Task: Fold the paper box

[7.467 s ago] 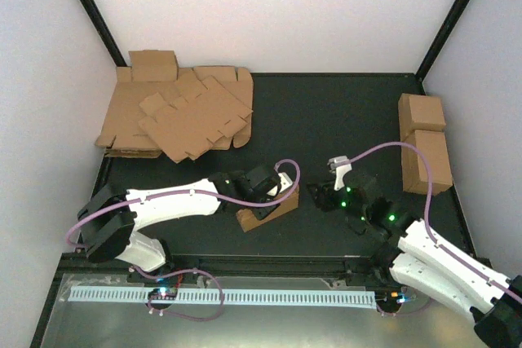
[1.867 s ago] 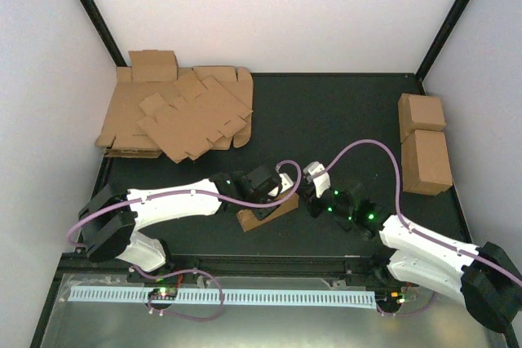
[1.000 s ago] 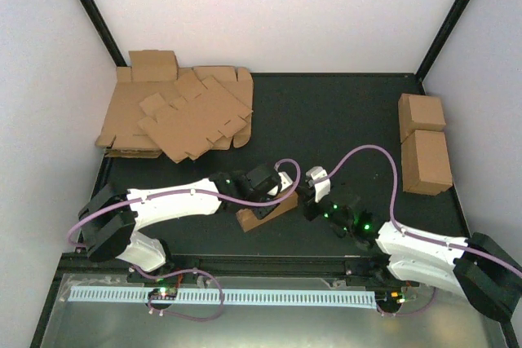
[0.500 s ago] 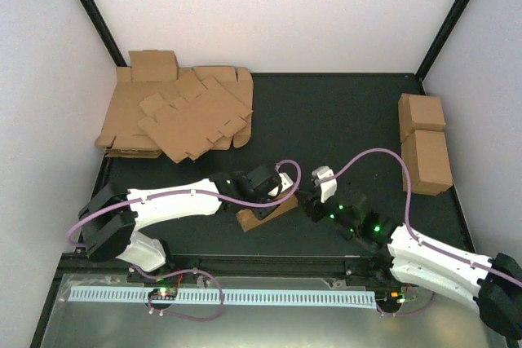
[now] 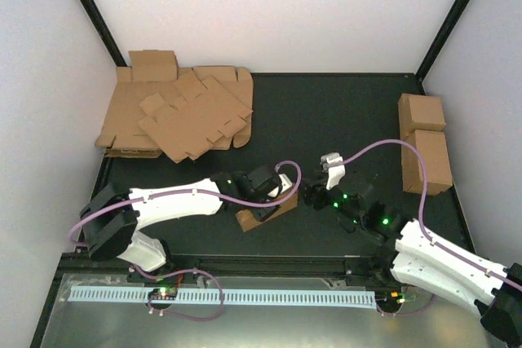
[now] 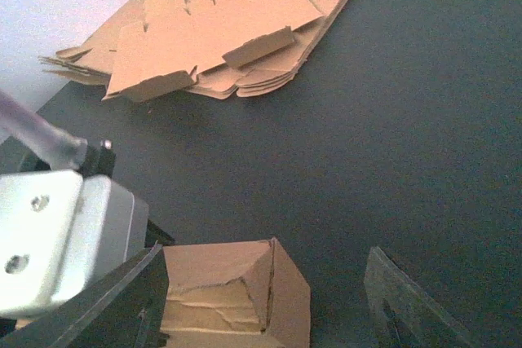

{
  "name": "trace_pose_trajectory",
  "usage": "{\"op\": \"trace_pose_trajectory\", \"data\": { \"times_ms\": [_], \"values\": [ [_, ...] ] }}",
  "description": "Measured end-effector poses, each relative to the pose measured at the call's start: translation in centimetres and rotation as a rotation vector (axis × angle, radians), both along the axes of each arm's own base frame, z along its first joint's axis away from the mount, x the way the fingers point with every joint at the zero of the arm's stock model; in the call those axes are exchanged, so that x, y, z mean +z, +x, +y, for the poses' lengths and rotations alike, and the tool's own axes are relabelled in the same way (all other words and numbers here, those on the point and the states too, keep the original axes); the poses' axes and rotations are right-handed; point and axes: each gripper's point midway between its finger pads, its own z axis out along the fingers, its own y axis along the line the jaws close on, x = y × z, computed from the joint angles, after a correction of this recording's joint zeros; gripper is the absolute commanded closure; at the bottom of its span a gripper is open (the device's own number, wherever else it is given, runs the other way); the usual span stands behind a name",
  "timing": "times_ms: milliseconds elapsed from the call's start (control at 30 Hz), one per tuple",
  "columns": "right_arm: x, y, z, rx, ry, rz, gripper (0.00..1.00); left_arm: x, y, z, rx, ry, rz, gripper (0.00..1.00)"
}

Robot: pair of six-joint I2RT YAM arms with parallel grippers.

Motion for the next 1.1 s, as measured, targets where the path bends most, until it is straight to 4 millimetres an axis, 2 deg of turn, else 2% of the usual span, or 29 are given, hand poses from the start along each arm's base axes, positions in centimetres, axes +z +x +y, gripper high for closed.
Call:
{"op": "trace_pose_trajectory", "data": {
  "times_ms": [133,333,467,767,800,1000,1033,1100],
  "values": [
    [0.3,0.8,-0.2,-0.034,0.020,0.058,0.30,-0.8,-0.4,0.5,-0.002,0.035,0.023,0.32],
    [0.0,1.3,-0.3,-0.050,0.045,0.159,0.30,-1.0,-0.6,0.8,-0.003,0.048,0.031,0.27],
    [0.6,1.4,-0.2,-0.047,0.069,0.201,0.30,-1.0,-0.6,0.9,-0.003,0.051,0.033,0.22],
    [2.0,1.3,0.7,-0.027,0.119,0.279,0.41,-1.0,-0.8,0.8,-0.007,0.048,0.041,0.15],
    [2.0,1.3,0.7,-0.027,0.126,0.289,0.45,-1.0,-0.8,0.8,-0.008,0.046,0.042,0.15],
    [1.3,1.4,0.7,-0.032,0.204,0.400,0.93,-0.6,-0.9,0.8,-0.009,0.035,0.040,0.12],
    [1.2,1.3,0.9,-0.030,0.228,0.427,0.97,-0.6,-0.9,0.8,-0.009,0.035,0.040,0.11],
    [1.0,1.1,1.3,-0.016,0.258,0.462,0.98,-0.5,-1.0,0.9,-0.009,0.036,0.042,0.10]
  ]
}}
